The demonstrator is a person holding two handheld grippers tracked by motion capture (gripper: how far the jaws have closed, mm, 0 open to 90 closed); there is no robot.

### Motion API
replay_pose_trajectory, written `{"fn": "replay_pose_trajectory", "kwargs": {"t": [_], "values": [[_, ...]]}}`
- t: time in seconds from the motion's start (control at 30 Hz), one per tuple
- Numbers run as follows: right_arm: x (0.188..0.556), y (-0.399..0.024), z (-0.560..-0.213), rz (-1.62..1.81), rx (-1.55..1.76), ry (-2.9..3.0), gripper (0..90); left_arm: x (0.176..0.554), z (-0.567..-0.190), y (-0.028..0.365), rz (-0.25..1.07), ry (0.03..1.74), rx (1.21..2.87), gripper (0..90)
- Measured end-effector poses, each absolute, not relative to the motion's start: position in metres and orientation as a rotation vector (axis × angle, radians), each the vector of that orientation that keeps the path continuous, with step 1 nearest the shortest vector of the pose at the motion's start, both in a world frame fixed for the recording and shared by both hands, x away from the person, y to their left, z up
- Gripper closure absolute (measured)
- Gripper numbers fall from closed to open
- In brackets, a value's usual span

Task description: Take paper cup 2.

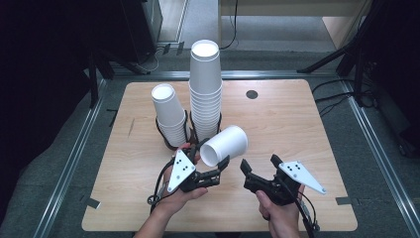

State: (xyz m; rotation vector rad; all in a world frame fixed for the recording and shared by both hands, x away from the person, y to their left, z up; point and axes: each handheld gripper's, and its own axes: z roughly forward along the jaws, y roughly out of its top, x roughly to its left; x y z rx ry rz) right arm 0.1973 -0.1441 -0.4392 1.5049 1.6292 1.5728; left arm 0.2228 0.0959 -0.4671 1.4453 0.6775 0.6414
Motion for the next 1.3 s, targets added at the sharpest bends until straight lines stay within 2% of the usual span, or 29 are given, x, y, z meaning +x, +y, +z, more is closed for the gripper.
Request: {"fn": "replay_pose_trajectory", "kwargs": {"t": [0.67,1.3], "values": [[0.215,-0.151,-0.439,2.065,2.251,1.395,0.7,0.221,-0.469,0.094,0.689,0.655,1.419,22.9],[0.226,-0.131,-0.445,2.253,2.554,1.222,1.5,0.218,-0.471,0.091,0.717,0.619,1.416,22.9]]}}
